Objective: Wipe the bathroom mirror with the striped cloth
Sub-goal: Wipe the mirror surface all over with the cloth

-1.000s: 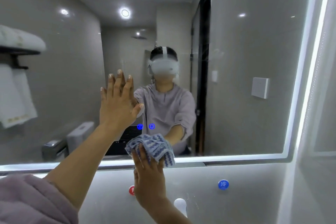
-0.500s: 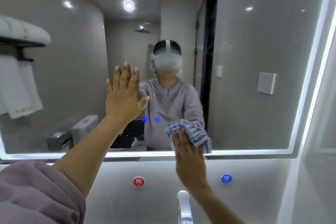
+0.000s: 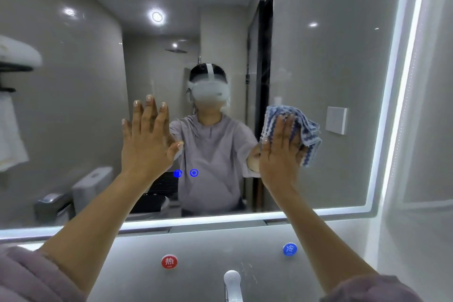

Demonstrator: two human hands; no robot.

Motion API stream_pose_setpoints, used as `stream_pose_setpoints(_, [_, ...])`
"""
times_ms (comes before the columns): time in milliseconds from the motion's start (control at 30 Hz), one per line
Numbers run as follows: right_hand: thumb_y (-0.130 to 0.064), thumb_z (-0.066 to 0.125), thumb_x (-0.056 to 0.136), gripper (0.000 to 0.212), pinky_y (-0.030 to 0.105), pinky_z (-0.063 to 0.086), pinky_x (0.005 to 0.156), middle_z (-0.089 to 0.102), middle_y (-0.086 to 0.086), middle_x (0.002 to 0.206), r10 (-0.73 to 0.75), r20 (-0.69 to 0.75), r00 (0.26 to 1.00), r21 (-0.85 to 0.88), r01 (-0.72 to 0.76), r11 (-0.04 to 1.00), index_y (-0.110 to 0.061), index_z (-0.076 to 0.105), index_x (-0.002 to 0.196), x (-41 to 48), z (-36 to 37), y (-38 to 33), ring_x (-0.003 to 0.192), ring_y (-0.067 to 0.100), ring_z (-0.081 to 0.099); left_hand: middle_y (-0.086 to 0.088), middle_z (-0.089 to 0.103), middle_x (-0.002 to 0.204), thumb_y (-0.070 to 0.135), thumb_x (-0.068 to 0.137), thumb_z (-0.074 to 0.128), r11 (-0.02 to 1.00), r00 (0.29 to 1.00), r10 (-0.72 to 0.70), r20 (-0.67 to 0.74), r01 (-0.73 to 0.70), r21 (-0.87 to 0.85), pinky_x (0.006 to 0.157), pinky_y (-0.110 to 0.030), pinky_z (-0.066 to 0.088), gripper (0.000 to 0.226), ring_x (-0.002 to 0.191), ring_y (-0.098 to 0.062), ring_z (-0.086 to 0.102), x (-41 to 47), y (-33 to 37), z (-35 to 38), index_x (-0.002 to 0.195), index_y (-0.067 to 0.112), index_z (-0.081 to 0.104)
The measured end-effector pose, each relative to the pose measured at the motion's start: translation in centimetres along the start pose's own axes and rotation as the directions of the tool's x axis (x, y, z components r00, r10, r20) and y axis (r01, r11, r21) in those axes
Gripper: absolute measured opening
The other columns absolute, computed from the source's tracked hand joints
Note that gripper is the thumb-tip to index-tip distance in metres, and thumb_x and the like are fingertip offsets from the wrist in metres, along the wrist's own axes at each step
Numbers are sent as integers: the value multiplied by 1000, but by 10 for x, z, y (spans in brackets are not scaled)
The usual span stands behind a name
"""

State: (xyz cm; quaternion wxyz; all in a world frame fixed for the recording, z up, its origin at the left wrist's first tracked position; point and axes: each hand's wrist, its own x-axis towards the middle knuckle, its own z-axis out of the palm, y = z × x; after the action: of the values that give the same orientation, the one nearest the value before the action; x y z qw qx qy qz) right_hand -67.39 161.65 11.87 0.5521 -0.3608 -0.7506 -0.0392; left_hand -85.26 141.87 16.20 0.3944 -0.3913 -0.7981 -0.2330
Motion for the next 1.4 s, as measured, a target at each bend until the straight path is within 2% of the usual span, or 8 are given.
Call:
stream_pose_setpoints(100, [-28, 46, 95, 63, 61, 5, 110, 18, 8, 157, -175, -24, 984, -82, 172, 982, -13, 18, 149, 0, 7, -20, 144, 35, 17, -11, -4, 160, 44, 83, 61, 1000, 1000, 8, -4, -8, -5, 115, -58, 9, 90, 147, -32, -7, 0, 0, 0, 151, 16, 9])
stream_pose_setpoints(467, [-61, 42, 90, 61, 55, 13, 116, 14, 13, 156, -511, -61, 857, -236, 485, 842, -34, 36, 145, 43, -11, -1, 145, 31, 13, -17, 10, 158, 38, 77, 71, 999, 998, 42, -57, -43, -18, 111, -64, 15, 91, 146, -36, 4, -1, -3, 4, 148, 10, 23])
stream_pose_setpoints(567, [-69, 32, 88, 68, 57, 5, 116, 13, 17, 157, -470, -14, 883, -277, 448, 850, -36, 28, 147, 53, -17, 11, 145, 38, 10, -18, 10, 158, 49, 81, 61, 999, 998, 42, -52, -43, -14, 111, -65, 16, 87, 146, -36, 5, -1, -3, 4, 148, 10, 22])
stream_pose_setpoints(667, [-73, 22, 85, 72, 56, -4, 115, 1, 15, 160, -267, 1, 964, -238, 260, 936, -40, 13, 149, 69, -25, 25, 146, 36, -4, -18, 10, 158, 58, 76, 38, 999, 999, 41, -35, -41, -4, 111, -63, 14, 88, 146, -35, 3, 0, -3, 3, 149, 11, 20])
stream_pose_setpoints(900, [-66, 30, 90, 73, 59, -4, 115, -10, 18, 158, -73, -36, 997, -97, 69, 993, -37, -2, 149, 90, -27, 5, 144, 39, -14, -21, 15, 156, 41, 81, 63, 999, 998, 46, -42, -46, -3, 108, -66, 19, 83, 144, -39, 10, 0, -2, 2, 147, 7, 27])
stream_pose_setpoints(1000, [-67, 26, 90, 75, 60, -10, 113, -15, 20, 157, -155, -30, 987, -111, 151, 982, -34, -6, 149, 86, -18, -29, 142, 42, -17, -20, 17, 156, 35, 76, 73, 999, 999, 36, -40, -37, -13, 107, -67, 21, 89, 144, -39, 12, 0, -3, 4, 146, 7, 27])
stream_pose_setpoints(1167, [-65, 25, 92, 68, 53, -16, 114, -9, 15, 159, -395, -71, 916, -149, 382, 912, -36, 5, 150, 83, -1, -88, 144, 36, -16, -14, 6, 158, 60, 75, 28, 999, 999, 39, -36, -39, -12, 110, -64, 18, 87, 146, -33, 3, -1, -4, 1, 147, 15, 10])
stream_pose_setpoints(1400, [-62, 27, 93, 63, 52, -4, 117, 5, 10, 160, -495, -72, 866, -185, 477, 859, -38, 15, 150, 105, -12, -61, 147, 33, -2, -13, 7, 158, 63, 71, 22, 999, 999, 32, -32, -33, -33, 113, -61, 14, 91, 146, -31, 1, 0, -1, 0, 147, 14, 10])
